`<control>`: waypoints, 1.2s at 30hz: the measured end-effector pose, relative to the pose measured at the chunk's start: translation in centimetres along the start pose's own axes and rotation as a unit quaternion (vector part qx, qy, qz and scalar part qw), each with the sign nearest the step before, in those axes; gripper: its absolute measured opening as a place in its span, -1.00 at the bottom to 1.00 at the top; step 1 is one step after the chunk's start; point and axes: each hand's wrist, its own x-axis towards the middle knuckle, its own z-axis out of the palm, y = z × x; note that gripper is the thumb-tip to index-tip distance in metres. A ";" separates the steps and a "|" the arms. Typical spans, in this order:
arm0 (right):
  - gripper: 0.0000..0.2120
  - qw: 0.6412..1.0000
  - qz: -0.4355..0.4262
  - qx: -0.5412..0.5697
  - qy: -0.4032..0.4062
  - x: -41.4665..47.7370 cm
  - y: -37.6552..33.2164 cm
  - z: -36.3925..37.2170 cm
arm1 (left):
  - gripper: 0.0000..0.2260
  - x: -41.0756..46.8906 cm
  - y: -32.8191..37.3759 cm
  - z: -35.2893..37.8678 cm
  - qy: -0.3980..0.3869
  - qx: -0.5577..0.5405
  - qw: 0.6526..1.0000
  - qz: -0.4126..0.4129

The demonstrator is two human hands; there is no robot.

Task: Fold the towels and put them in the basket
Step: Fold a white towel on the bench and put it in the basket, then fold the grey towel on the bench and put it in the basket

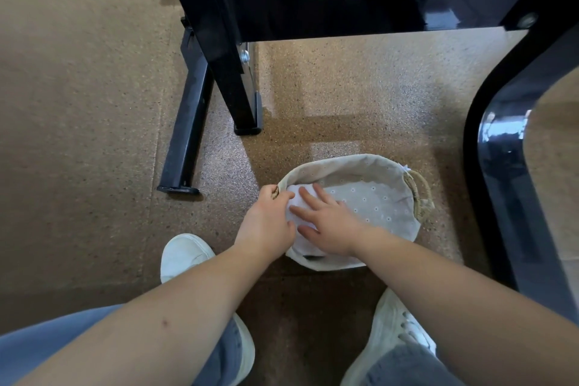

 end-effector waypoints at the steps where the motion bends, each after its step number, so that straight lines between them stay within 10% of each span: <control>1: -0.38 1.000 0.001 0.011 -0.005 0.0 0.1 -0.1 | -0.54 0.0 0.1 0.0 0.000 0.007 1.000 0.005; 19: -0.20 0.996 0.058 -0.065 -0.011 -2.0 -1.5 -4.0 | -0.43 0.5 -0.2 -2.1 -0.075 0.085 0.993 0.027; 36: -0.28 0.981 0.121 -0.034 0.147 -16.5 -3.9 -20.0 | -0.54 -3.6 10.9 -12.5 0.085 0.116 0.968 0.207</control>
